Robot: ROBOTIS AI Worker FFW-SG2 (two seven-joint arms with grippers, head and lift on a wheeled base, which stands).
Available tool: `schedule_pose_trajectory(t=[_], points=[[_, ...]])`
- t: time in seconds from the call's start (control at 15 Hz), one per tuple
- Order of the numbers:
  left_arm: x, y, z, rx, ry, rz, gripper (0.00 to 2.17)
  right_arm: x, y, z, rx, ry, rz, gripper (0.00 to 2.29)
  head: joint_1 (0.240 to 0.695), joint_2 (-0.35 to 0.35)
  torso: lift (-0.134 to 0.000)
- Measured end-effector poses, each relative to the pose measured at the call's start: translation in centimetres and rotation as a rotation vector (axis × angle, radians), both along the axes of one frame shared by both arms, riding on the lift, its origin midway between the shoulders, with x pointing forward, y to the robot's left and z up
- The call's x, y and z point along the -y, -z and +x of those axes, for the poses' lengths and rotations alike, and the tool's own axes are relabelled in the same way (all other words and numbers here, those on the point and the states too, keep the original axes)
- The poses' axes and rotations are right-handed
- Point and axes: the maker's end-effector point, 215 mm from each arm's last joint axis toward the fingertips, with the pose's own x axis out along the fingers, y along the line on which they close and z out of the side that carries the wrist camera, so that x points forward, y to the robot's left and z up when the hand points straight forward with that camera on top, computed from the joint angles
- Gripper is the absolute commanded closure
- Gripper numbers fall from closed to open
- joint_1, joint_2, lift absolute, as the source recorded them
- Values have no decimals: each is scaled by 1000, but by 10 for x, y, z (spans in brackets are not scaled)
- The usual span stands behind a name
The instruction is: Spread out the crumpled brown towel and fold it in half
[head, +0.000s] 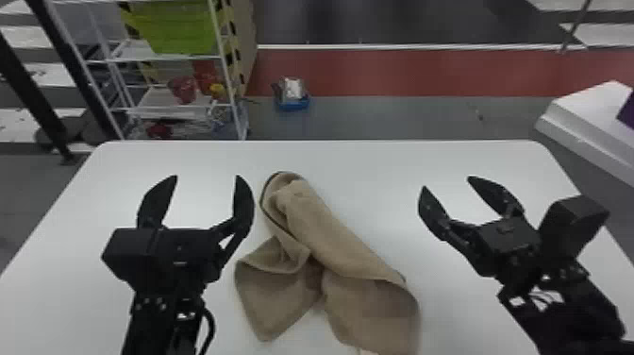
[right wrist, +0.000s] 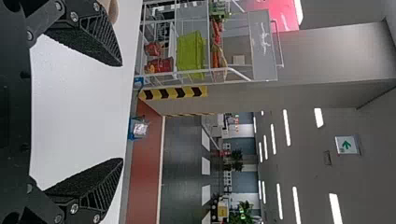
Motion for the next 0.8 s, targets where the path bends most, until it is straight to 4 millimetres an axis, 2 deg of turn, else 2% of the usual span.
schedule_pose_trajectory(t=[0.8], points=[[2,1,2,-2,6,2,90,0,-3,-1,9,1,9,174,695,31,-124]])
